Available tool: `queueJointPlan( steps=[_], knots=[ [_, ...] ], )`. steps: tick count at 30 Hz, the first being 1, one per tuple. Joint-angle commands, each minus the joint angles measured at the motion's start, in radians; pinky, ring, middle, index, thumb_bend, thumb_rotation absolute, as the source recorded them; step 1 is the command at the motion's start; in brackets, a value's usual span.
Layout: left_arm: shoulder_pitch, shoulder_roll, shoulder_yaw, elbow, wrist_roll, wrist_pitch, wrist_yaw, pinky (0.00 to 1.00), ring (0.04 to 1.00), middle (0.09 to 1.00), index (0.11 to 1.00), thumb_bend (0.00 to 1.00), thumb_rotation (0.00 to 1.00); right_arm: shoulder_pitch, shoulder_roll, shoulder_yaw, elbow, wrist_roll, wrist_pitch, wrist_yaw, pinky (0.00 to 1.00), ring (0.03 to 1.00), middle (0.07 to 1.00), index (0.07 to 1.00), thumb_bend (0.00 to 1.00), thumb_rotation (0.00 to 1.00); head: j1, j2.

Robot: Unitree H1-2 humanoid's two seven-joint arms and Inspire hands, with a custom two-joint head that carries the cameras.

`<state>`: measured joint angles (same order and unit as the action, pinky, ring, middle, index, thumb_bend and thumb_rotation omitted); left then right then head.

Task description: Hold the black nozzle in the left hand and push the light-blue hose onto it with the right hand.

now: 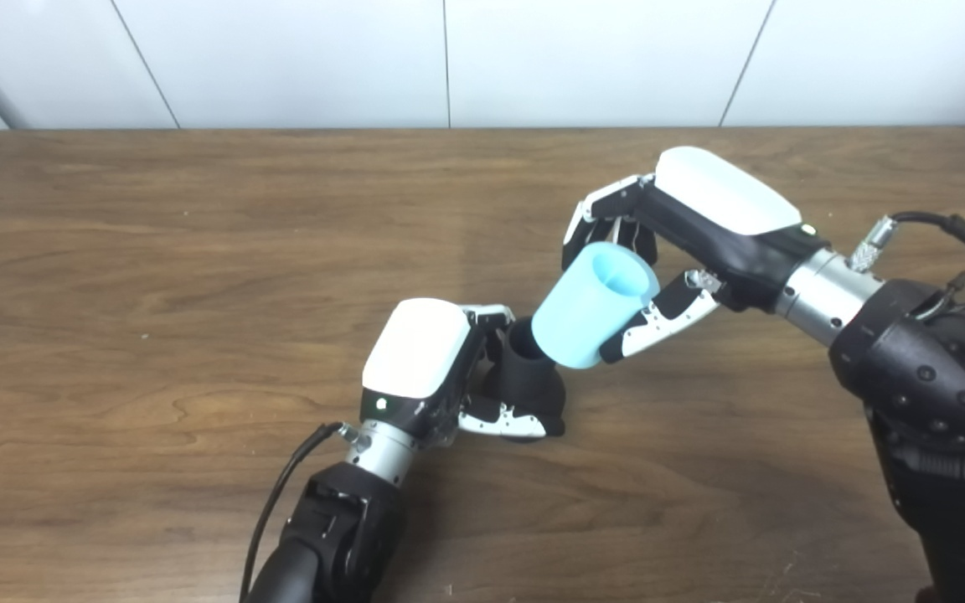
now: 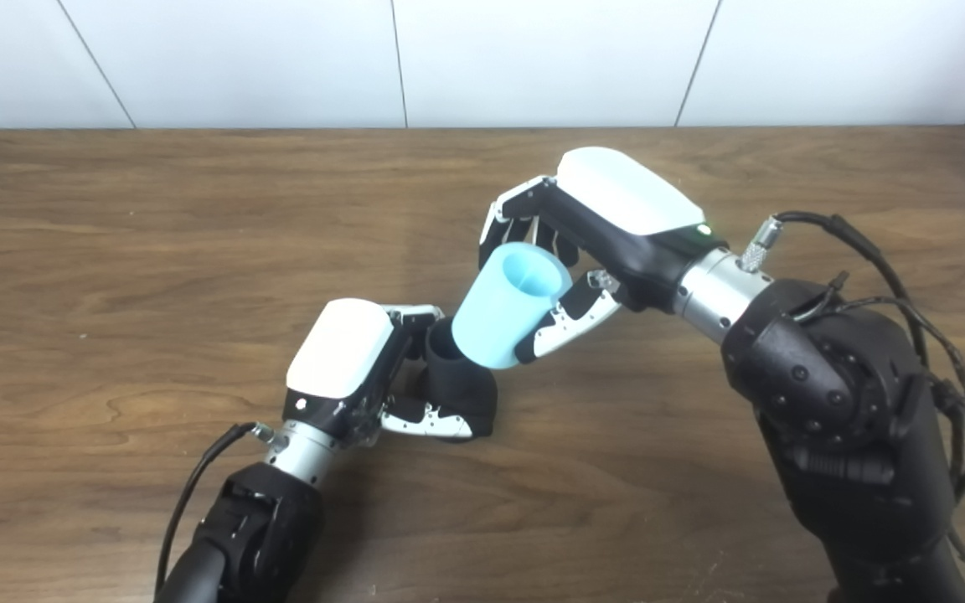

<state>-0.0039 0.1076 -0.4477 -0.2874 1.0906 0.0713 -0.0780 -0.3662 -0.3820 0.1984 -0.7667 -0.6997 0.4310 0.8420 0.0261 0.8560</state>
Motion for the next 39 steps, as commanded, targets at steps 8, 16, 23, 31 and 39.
queueJointPlan(
  steps=[8,16,23,31,39],
  knots=[
    [-0.006,0.003,0.005,-0.003,0.0,-0.008,-0.01,0.41,0.452,0.426,0.5,0.52,0.0,0.002,0.036,0.005,-0.007,0.009,-0.063,-0.098,0.31,0.392,0.502,0.511,0.5,0.0,0.001,0.003],
    [-0.008,0.0,0.002,-0.003,0.005,-0.008,-0.016,0.39,0.436,0.409,0.497,0.52,0.0,0.006,0.062,0.011,-0.009,0.006,-0.046,-0.094,0.3,0.398,0.511,0.516,0.49,0.0,0.007,0.002],
    [-0.007,-0.005,0.0,0.0,0.004,-0.005,-0.02,0.4,0.441,0.413,0.497,0.52,0.0,0.009,0.075,0.013,-0.003,0.01,-0.059,-0.105,0.31,0.392,0.506,0.518,0.49,0.0,0.011,0.002],
    [-0.007,-0.005,-0.002,0.0,0.009,-0.005,-0.022,0.41,0.453,0.418,0.497,0.52,0.0,0.009,0.084,0.032,-0.005,-0.023,-0.047,-0.088,0.31,0.395,0.506,0.511,0.5,0.0,0.011,0.004],
    [-0.006,-0.01,-0.008,-0.002,0.017,-0.002,-0.024,0.41,0.453,0.421,0.498,0.52,0.0,-0.019,0.068,0.076,-0.004,-0.024,-0.05,-0.041,0.3,0.385,0.494,0.539,0.49,0.0,0.017,0.01]
  ],
)
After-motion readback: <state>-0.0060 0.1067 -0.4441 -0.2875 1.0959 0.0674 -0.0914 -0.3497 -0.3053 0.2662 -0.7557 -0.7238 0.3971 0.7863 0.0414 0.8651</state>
